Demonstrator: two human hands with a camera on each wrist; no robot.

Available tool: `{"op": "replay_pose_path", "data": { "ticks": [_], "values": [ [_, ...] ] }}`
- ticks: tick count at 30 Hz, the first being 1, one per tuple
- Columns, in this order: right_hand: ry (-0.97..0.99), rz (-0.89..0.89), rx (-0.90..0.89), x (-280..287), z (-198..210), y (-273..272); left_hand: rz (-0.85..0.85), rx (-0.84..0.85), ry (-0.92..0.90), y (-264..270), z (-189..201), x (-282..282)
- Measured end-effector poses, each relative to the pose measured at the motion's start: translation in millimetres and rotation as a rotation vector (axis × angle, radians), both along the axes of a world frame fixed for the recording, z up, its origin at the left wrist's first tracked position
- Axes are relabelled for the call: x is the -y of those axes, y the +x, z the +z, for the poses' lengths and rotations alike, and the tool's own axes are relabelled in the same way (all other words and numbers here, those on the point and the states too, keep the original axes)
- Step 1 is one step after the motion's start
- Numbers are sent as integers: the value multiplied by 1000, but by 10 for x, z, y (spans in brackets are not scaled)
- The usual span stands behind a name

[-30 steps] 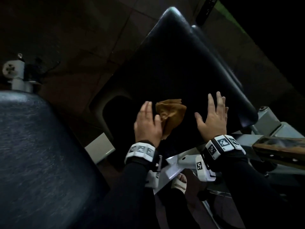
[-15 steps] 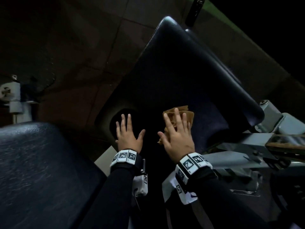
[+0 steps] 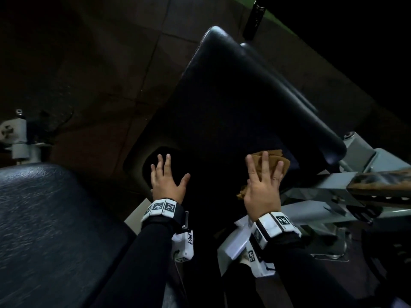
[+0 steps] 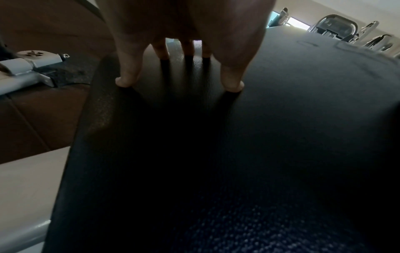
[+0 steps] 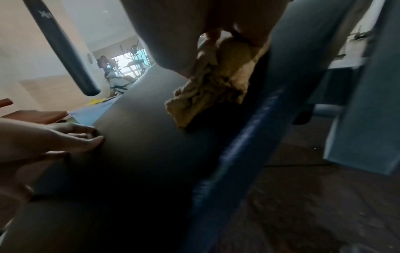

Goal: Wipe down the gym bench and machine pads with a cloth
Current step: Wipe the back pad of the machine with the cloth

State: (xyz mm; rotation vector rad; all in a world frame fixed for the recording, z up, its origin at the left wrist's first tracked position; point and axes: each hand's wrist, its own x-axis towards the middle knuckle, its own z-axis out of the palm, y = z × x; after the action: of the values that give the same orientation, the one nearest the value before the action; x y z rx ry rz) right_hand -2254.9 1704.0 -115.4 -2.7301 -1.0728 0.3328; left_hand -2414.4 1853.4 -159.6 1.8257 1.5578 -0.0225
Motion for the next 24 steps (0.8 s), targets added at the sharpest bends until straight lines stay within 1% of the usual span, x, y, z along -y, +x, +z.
{"op": "replay_pose_path", "data": {
  "ticks": [3, 5, 8, 9, 12, 14, 18, 21, 24],
  "values": [
    [11, -119, -71, 296, 27, 92, 2, -13, 25, 13, 2, 15],
    [26, -154, -111, 442, 35, 84, 0, -17, 41, 17, 1, 22],
    [157, -207, -108, 583, 25, 68, -6, -22, 48, 27, -3, 28],
    [201, -256, -135, 616, 11, 59, -11, -23, 55, 26, -6, 28],
    [272, -482, -262, 700, -31, 0, -31, -14, 68, 17, -11, 31],
    [302, -586, -298, 716, -68, -53, -40, -14, 64, 17, -15, 31],
    [359, -629, -345, 706, -151, -62, -47, -11, 58, 20, -11, 33],
    [357, -587, -382, 726, -184, -40, -37, -1, 74, 29, -15, 24],
    [402, -584, -422, 755, -182, 56, -48, 5, 30, 31, -27, -14]
  ]
}}
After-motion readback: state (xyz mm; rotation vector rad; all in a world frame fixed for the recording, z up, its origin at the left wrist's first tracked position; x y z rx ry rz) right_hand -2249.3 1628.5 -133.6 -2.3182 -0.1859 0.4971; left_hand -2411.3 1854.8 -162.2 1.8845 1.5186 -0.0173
